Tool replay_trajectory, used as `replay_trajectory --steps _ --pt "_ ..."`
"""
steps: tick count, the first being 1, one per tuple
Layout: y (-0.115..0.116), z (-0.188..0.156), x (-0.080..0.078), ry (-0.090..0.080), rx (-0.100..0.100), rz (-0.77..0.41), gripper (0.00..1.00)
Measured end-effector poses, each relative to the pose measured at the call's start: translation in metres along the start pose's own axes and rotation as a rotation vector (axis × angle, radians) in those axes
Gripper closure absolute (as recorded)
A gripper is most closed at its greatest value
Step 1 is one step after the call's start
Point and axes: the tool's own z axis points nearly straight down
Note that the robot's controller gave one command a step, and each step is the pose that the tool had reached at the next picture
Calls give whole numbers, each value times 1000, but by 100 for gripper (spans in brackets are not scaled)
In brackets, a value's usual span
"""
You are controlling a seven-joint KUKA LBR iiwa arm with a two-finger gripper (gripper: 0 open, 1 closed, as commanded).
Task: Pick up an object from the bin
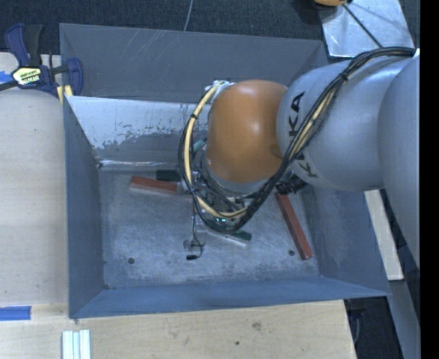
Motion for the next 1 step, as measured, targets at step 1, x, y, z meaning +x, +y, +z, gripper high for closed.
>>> replay_trajectory --steps 1 --pt "0 -3 -2 -7 -1 2 0"
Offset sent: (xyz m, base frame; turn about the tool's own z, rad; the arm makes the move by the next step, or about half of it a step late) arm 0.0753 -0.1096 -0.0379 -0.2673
